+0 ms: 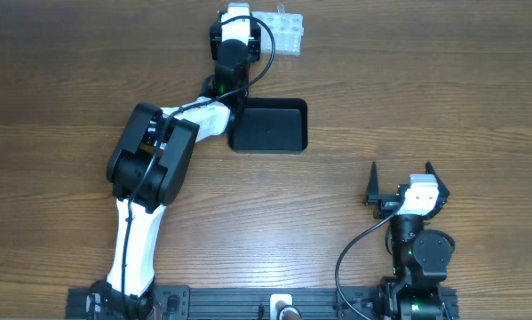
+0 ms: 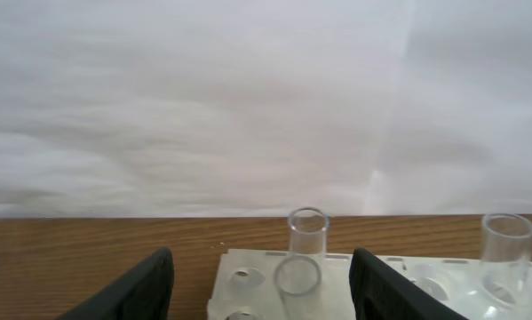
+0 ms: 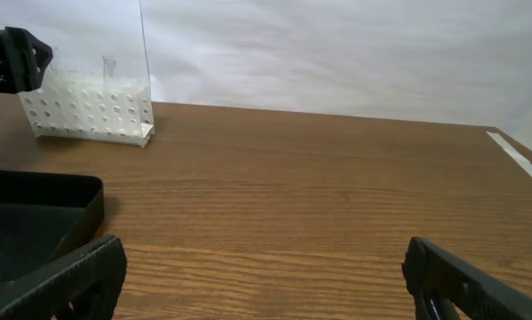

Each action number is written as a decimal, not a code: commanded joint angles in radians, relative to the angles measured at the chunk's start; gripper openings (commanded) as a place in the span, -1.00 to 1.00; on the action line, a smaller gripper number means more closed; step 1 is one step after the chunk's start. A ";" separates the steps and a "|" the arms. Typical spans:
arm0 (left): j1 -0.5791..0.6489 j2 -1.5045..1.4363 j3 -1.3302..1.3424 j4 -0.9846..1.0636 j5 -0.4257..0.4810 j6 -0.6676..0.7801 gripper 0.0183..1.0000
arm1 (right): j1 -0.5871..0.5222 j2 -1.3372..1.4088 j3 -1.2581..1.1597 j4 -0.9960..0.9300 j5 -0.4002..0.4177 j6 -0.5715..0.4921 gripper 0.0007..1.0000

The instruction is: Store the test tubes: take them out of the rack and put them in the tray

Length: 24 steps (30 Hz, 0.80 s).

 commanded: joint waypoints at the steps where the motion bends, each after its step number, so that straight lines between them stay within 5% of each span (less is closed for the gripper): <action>1: 0.002 0.034 0.013 0.007 0.068 0.003 0.27 | -0.003 -0.007 -0.006 -0.003 -0.002 -0.001 0.99; 15: 0.014 0.119 0.124 0.010 0.105 0.000 0.29 | -0.003 -0.007 -0.006 -0.003 -0.002 -0.001 0.98; 24: 0.026 0.119 0.124 0.011 0.105 0.000 -0.02 | -0.003 -0.007 -0.006 -0.003 -0.002 -0.001 0.98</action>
